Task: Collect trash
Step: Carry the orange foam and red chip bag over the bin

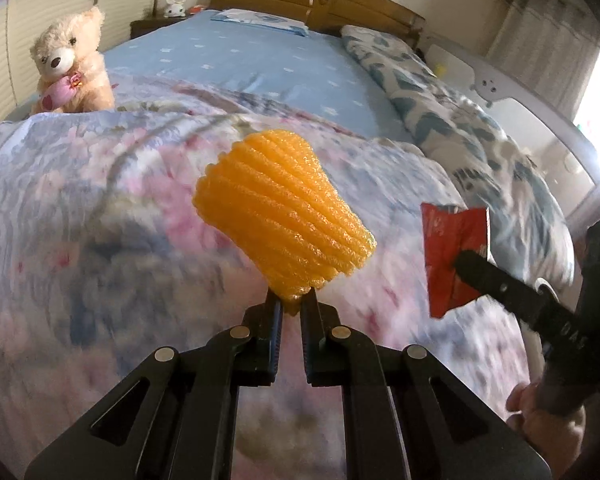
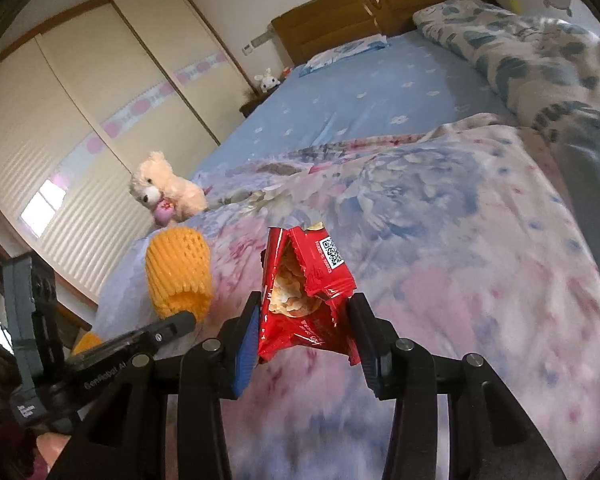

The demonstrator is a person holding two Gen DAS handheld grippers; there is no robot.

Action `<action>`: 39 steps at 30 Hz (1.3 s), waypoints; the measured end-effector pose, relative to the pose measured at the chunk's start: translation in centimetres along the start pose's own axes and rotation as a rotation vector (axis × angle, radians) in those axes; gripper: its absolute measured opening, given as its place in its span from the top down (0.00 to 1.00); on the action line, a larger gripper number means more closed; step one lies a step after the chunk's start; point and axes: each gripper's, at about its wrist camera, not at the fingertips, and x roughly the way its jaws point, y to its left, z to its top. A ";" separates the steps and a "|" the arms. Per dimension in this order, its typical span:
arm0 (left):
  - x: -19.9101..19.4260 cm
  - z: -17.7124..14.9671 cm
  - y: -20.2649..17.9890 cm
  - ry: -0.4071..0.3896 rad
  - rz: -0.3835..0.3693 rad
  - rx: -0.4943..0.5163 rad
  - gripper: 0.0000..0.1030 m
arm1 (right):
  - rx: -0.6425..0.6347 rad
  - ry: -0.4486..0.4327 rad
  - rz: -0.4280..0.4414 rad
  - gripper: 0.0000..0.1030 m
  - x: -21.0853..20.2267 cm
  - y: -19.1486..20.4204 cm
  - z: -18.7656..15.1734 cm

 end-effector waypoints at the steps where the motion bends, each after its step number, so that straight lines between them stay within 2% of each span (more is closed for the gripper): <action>1: -0.5 -0.8 -0.6 0.001 -0.007 0.014 0.93 | 0.004 -0.009 0.001 0.57 -1.0 -0.1 -0.5; 10: -3.1 -5.6 -4.5 0.034 -0.053 0.059 0.93 | 0.046 -0.065 -0.013 0.57 -8.4 -1.8 -4.2; 18: -4.5 -8.4 -9.1 0.043 -0.085 0.162 0.93 | 0.082 -0.107 -0.042 0.57 -13.9 -4.2 -7.4; 33: -6.0 -12.1 -15.4 0.065 -0.192 0.283 0.93 | 0.189 -0.177 -0.099 0.57 -20.0 -6.9 -11.0; 39: -6.7 -12.8 -16.5 0.066 -0.216 0.316 0.93 | 0.196 -0.212 -0.111 0.57 -22.2 -7.4 -11.9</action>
